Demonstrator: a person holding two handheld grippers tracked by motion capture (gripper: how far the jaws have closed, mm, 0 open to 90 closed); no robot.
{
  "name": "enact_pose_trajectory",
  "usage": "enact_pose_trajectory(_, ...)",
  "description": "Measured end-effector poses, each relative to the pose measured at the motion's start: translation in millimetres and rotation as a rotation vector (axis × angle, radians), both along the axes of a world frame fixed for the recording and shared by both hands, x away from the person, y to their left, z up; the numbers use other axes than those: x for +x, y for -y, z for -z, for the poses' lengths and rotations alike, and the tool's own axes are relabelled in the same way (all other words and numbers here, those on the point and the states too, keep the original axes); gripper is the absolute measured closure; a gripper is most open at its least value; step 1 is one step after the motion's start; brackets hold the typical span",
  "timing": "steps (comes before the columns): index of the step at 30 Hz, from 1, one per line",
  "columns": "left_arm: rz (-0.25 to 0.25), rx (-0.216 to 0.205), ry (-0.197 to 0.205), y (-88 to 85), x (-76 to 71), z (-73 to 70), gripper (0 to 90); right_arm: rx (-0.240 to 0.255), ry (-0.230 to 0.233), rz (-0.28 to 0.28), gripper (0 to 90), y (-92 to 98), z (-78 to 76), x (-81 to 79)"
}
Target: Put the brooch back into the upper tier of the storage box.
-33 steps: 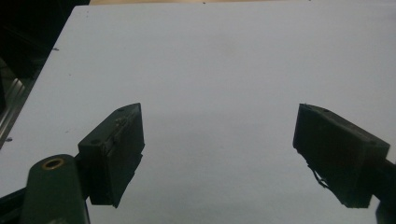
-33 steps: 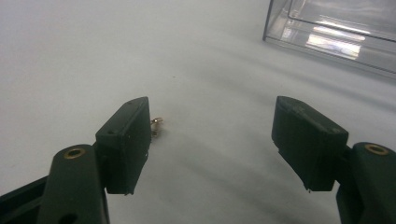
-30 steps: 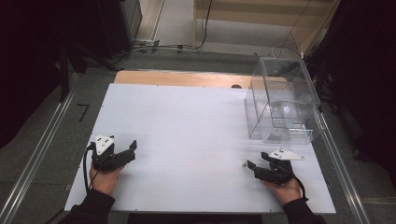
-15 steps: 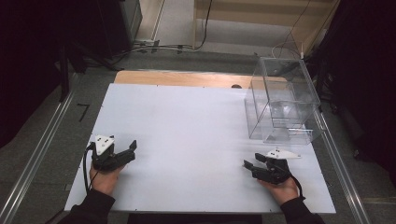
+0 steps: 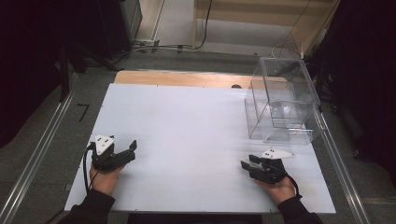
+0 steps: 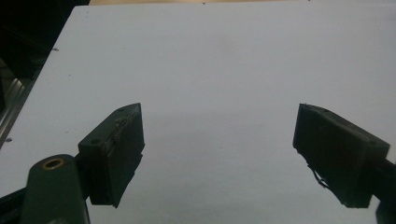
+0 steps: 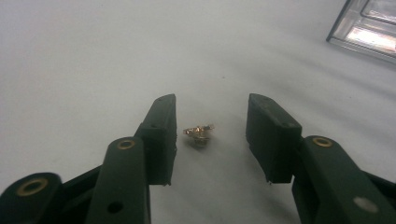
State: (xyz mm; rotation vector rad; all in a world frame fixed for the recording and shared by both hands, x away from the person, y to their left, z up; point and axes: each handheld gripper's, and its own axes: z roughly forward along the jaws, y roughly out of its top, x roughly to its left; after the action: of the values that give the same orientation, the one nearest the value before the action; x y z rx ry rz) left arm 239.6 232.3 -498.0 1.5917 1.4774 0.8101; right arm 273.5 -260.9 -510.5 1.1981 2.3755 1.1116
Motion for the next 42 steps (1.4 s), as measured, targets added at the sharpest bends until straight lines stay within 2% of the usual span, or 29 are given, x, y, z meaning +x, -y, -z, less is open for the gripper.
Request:
enact_pose_trajectory(9, 0.000, -0.002, 0.001, 0.3, 0.1, 0.1, 17.4, -0.027, -0.003, -0.024, 60.8, -5.2, 1.3, -0.8)
enact_pose_trajectory(17, -0.002, -0.001, 0.000, -0.1, 0.0, 0.0, 17.4, -0.052, 0.017, -0.031, 71.5, -7.7, 1.8, -2.6)
enact_pose_trajectory(28, -0.001, -0.002, 0.001, -0.2, -0.3, -0.2, 17.5, -0.038, 0.005, -0.028, 72.7, -6.3, 0.3, -2.0)
enact_pose_trajectory(35, 0.000, 0.000, 0.000, -0.5, -0.4, -0.4, 17.4, -0.013, 0.032, -0.016, 72.8, -3.6, -7.5, -5.3)
enact_pose_trajectory(42, 0.001, 0.001, 0.001, -0.6, -0.5, -0.5, 17.4, 0.009, 0.031, -0.015, 72.8, -1.1, -12.8, -7.5)
